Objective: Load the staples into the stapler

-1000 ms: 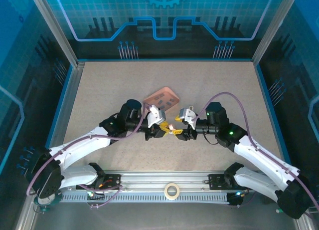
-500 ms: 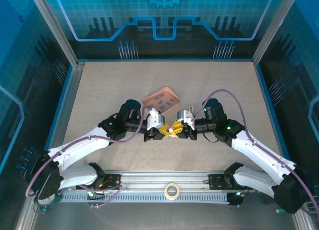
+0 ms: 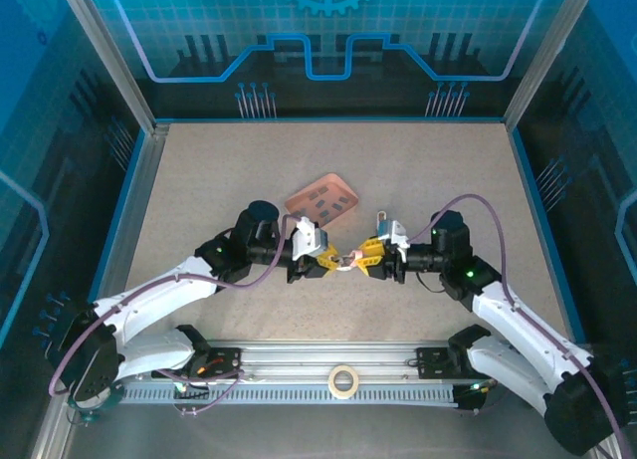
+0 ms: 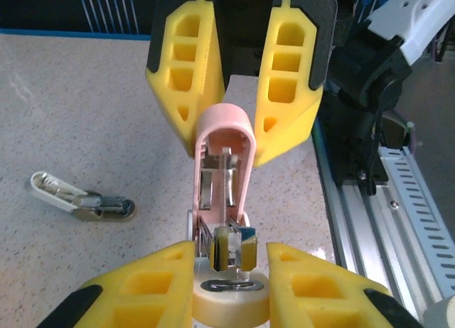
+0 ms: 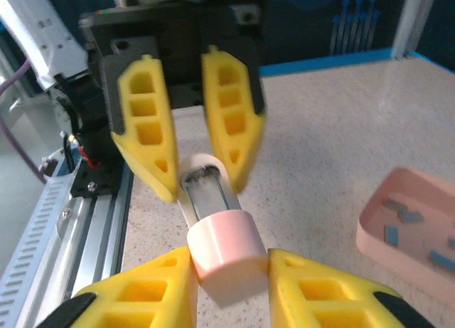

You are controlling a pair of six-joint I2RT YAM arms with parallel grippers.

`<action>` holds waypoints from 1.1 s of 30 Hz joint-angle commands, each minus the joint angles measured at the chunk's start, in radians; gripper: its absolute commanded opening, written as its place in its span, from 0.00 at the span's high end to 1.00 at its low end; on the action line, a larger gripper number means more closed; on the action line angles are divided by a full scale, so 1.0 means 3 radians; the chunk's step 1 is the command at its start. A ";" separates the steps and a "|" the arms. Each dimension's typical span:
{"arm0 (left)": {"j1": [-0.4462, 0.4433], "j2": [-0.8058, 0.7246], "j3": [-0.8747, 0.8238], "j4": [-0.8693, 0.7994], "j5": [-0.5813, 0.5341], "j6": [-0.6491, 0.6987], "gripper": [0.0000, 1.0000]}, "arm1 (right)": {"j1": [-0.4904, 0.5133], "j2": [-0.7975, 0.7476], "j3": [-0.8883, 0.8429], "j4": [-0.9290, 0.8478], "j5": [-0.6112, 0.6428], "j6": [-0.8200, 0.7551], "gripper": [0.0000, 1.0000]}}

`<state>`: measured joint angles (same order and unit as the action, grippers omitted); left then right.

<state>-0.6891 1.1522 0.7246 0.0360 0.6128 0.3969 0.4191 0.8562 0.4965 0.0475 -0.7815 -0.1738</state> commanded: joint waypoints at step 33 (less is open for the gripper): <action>-0.0040 -0.0190 0.0003 -0.0076 -0.0661 0.0288 1.00 | 0.0957 0.0462 0.1128 -0.1005 0.1814 0.2112 0.23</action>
<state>-0.6914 1.0988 0.7105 0.0196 0.4221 0.4553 0.6800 0.9730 0.7937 -0.2111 -0.2604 0.4564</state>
